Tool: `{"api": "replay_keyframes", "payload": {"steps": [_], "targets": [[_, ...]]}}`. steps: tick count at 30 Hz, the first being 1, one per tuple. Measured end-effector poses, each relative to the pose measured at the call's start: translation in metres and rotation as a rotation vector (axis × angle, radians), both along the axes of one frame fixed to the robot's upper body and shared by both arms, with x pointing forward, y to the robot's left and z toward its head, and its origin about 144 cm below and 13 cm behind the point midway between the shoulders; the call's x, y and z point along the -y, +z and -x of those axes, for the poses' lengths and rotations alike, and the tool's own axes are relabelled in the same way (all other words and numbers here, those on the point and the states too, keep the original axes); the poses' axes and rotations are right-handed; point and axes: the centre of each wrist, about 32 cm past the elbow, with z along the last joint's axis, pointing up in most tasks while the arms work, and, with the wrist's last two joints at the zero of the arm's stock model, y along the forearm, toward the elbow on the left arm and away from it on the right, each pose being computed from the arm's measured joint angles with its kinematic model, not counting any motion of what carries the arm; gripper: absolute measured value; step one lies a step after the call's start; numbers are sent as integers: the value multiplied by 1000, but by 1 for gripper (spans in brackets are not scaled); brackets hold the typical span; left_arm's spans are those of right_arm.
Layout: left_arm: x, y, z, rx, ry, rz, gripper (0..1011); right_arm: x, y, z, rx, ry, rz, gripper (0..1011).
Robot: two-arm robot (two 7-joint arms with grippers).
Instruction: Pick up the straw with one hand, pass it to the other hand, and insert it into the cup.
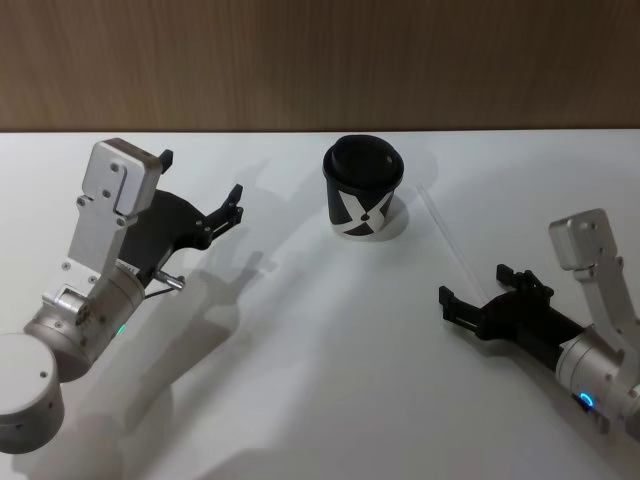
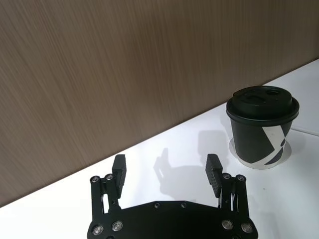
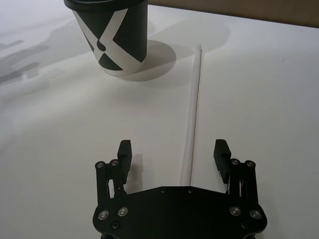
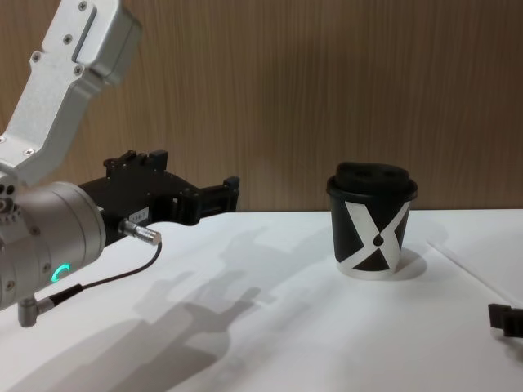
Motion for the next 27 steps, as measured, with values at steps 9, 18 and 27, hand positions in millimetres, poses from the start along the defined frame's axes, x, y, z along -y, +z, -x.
{"api": "replay_keyframes", "payload": {"steps": [9,18,27], "targets": [[0,0,0,0,0,0,1003,1,-2,0,-4,5,9,1001],[0,0,0,0,0,0,1003,1,-3,0,-7,12,17,1000],[0,0,0,0,0,0,1003,1,-4,0,-8,15,21,800]]}}
